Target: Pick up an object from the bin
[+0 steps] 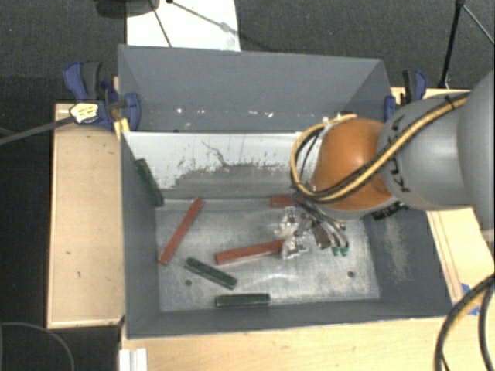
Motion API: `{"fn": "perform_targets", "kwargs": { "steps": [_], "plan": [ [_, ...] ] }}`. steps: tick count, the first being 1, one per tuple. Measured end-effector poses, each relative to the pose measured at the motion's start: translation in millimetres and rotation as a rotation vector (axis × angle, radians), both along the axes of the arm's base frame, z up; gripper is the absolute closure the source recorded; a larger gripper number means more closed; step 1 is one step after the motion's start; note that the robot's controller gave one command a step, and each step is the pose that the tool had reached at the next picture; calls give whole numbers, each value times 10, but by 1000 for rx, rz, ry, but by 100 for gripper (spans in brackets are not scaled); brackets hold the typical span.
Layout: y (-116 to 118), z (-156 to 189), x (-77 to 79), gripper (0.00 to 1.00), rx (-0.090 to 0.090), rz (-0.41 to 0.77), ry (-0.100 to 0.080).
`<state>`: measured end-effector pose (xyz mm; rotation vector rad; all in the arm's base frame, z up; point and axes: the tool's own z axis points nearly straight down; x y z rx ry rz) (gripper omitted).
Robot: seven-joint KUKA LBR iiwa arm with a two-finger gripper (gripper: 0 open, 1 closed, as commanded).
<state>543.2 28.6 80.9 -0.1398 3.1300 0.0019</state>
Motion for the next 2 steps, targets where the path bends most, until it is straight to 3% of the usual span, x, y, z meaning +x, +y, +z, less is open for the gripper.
{"fn": "perform_targets", "kwargs": {
  "steps": [1,2],
  "plan": [
    [235,33,229,100,-1,53,-2],
    [-135,2009,42,100,-2,196,4]
  ]
}}
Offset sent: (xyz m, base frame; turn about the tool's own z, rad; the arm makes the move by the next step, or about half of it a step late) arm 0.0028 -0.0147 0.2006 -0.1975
